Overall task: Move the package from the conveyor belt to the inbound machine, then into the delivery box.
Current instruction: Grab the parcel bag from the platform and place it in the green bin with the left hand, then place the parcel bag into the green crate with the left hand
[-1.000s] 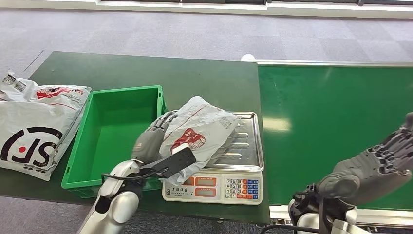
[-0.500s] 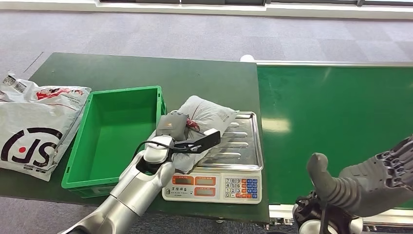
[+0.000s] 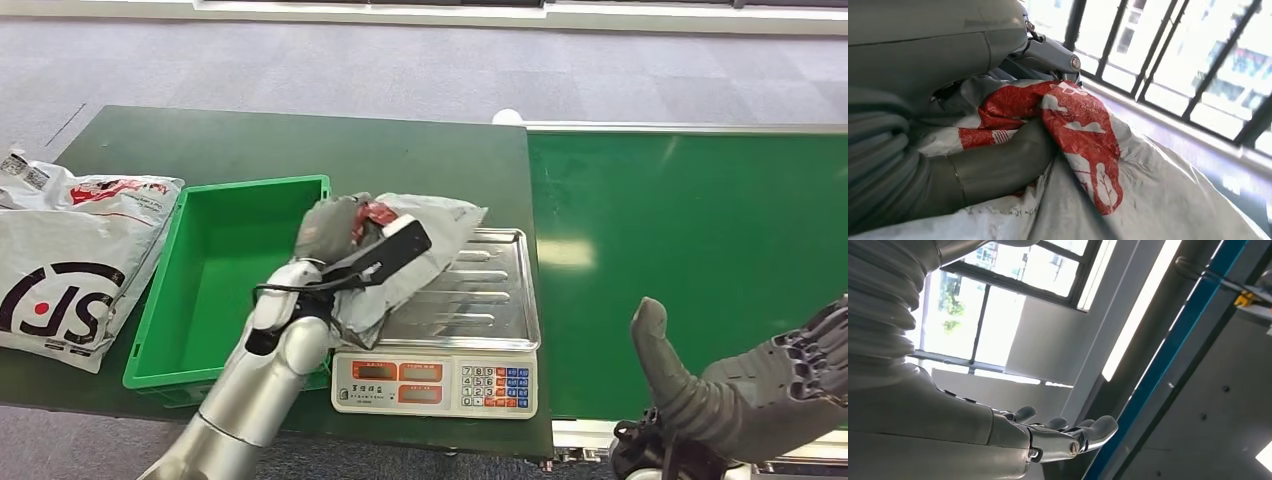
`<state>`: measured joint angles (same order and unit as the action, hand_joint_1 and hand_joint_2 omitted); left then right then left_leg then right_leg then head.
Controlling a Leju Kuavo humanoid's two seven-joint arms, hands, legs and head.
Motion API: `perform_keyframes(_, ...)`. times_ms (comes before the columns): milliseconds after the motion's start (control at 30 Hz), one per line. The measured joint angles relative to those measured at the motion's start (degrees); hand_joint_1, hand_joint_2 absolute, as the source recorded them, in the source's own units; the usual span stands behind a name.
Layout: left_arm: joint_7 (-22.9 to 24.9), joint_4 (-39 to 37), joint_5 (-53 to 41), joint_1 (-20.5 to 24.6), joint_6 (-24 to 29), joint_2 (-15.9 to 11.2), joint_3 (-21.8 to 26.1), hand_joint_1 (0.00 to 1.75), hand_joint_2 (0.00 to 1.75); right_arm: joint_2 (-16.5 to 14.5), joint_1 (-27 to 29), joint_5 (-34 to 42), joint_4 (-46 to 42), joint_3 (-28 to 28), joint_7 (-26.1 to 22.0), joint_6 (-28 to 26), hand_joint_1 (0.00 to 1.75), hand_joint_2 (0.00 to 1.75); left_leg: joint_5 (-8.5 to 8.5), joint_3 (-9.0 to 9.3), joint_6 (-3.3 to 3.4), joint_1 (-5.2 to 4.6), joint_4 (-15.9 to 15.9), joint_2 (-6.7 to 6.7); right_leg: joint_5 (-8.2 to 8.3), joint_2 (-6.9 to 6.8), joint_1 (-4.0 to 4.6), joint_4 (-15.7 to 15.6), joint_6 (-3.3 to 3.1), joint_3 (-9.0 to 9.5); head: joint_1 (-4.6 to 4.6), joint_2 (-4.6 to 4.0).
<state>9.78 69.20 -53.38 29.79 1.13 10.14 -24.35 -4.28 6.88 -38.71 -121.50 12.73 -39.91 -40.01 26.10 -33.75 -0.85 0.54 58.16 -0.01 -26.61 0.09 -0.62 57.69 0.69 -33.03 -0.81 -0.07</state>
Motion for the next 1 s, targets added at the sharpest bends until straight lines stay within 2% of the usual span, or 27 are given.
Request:
perform_keyframes(100, 0.3, 7.1, 1.0, -0.4, -0.3, -2.3, 3.4, 1.75, 1.75, 0.0, 0.9, 0.3, -0.4, -0.6, 0.0, -0.1, 0.0, 1.75, 0.0, -0.02, -0.01, 0.01, 0.0, -0.03, -0.03, -0.03, 0.05, 0.0, -0.04, -0.02, 0.0, 0.0)
perform_keyframes(267, 0.4, 12.7, 1.2, -1.1, -0.4, -4.0, 5.7, 1.75, 1.75, 0.0, 1.3, 0.3, -0.6, -1.1, 0.0, -0.1, 0.0, 1.75, -0.02, -0.08, -0.02, 0.02, 0.0, -0.09, -0.04, -0.09, 0.04, 0.0, -0.05, -0.03, 0.0, 0.0)
perform_keyframes(433, 1.2, 15.5, -0.1, -2.2, 4.2, -5.9, 7.7, 1.75, 1.75, 0.0, 1.9, 0.6, -0.6, -1.3, 0.0, -0.1, 0.0, 1.75, -0.01, -0.11, -0.02, 0.02, 0.0, -0.03, -0.03, -0.03, -0.01, 0.0, -0.04, -0.05, 0.0, 0.0)
perform_keyframes(467, 1.3, 16.3, -0.2, -2.5, 5.1, -6.7, 9.0, 1.63, 1.75, 0.0, 2.3, 0.9, -0.5, -1.5, 0.0, -0.1, 0.0, 1.75, -0.01, -0.11, -0.02, 0.01, 0.0, 0.0, -0.03, 0.0, -0.01, 0.0, -0.04, -0.08, 0.0, 0.0)
perform_keyframes(567, 1.5, 17.7, -0.2, -3.5, 6.1, -9.7, 14.2, 0.32, 1.75, 0.0, 3.5, 1.5, -0.3, -2.1, 0.1, -0.1, 0.0, 1.75, 0.0, -0.09, -0.04, 0.01, 0.0, 0.06, -0.03, 0.09, 0.06, 0.0, -0.05, -0.12, -0.01, 0.0)
perform_keyframes(600, 1.5, 17.8, -0.2, -3.8, 6.2, -10.6, 16.1, 0.0, 1.75, 0.0, 4.0, 1.5, -0.3, -2.2, 0.1, -0.1, 0.0, 1.75, -0.01, -0.08, -0.05, 0.02, -0.1, 0.06, -0.04, 0.1, 0.09, 0.0, -0.07, -0.13, -0.01, 0.0)
perform_keyframes(767, 0.5, 17.6, -1.5, -7.5, 6.7, -13.5, 24.0, 0.0, 1.75, 0.0, 6.2, 0.2, -0.1, -2.2, 0.1, -0.1, 0.0, 1.75, -0.04, -0.1, -0.12, 0.06, -0.1, 0.04, -0.11, 0.05, 0.15, 0.0, -0.18, -0.15, 0.0, 0.0)
perform_keyframes(1000, 1.6, 17.7, -6.2, -11.8, 7.3, -14.6, 29.1, 0.0, 1.75, -0.2, 8.5, -1.4, 0.4, -2.2, 0.7, -0.1, 0.0, 1.75, -0.03, -0.19, -0.1, 0.05, -0.1, -0.04, -0.12, -0.04, 0.05, 0.0, -0.17, -0.18, -0.01, 0.0)
